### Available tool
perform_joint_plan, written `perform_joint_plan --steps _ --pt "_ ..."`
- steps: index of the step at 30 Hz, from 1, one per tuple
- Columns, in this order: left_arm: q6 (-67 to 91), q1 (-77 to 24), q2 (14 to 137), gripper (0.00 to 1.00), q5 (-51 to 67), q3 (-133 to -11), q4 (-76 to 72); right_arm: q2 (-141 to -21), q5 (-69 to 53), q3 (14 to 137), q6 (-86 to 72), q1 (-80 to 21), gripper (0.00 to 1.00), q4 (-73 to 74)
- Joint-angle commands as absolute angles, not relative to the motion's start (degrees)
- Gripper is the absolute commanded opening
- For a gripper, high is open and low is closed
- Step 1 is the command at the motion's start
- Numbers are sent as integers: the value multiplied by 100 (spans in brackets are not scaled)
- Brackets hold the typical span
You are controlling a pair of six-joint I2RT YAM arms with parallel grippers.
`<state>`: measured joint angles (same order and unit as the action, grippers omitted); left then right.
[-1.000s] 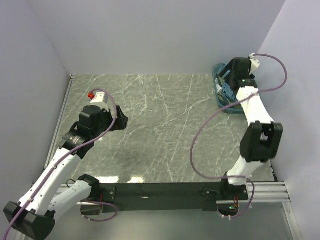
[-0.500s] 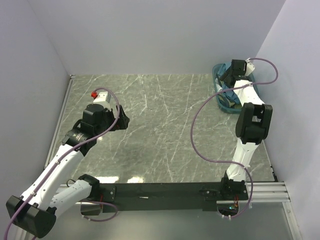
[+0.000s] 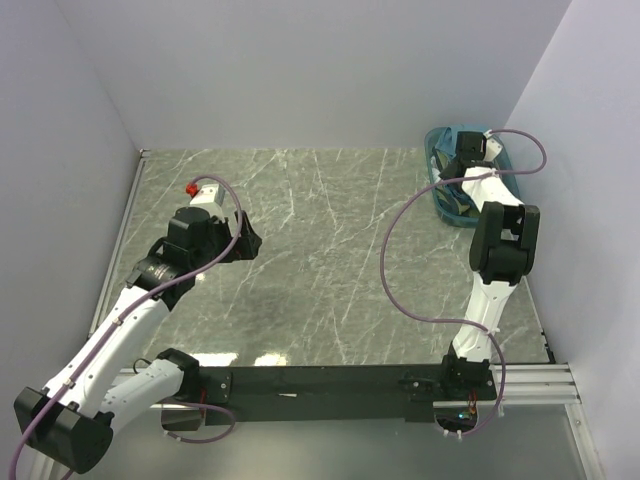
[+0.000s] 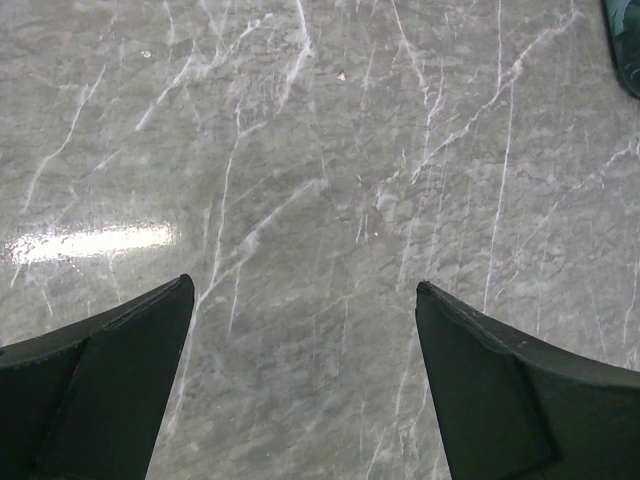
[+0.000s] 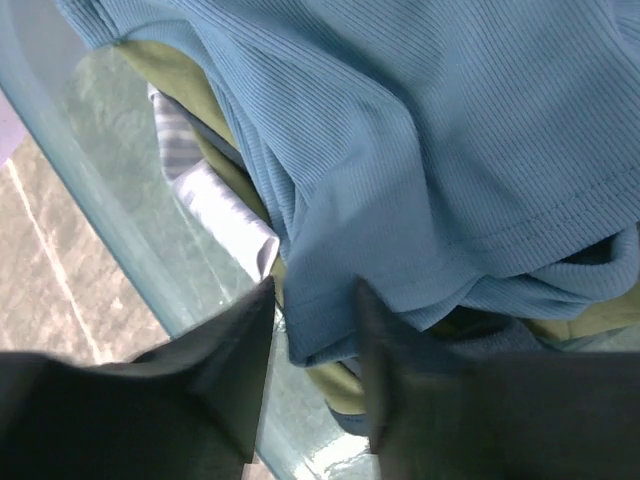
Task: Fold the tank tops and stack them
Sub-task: Grab the tank top from the pile
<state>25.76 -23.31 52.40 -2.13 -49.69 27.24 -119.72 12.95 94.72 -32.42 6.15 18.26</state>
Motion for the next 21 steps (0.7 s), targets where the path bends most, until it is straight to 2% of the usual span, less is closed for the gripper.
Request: perform_joint_plan --steps 1,2,5,11,16,21 --pt "2584 -2303 5212 99 -97 -4939 2540 -11927 1362 9431 -3191 598 40 1608" --pt "2584 -2303 5203 99 -105 -4939 2540 -11927 1371 9448 -3182 606 28 1617" --pt "2584 -2303 5194 99 -114 -4939 2531 -11875 1546 9536 -3182 615 0 1757" --pt "2601 -2303 5212 99 -123 -4948 2540 -11418 1652 9956 -2997 589 0 1985" --pt "2610 -2303 5203 98 -158 -4948 2549 -10680 1257 10528 -2567 370 0 2118" --pt "2602 -2303 5177 98 -184 -4948 2549 -9968 1520 11521 -1795 -813 0 2548"
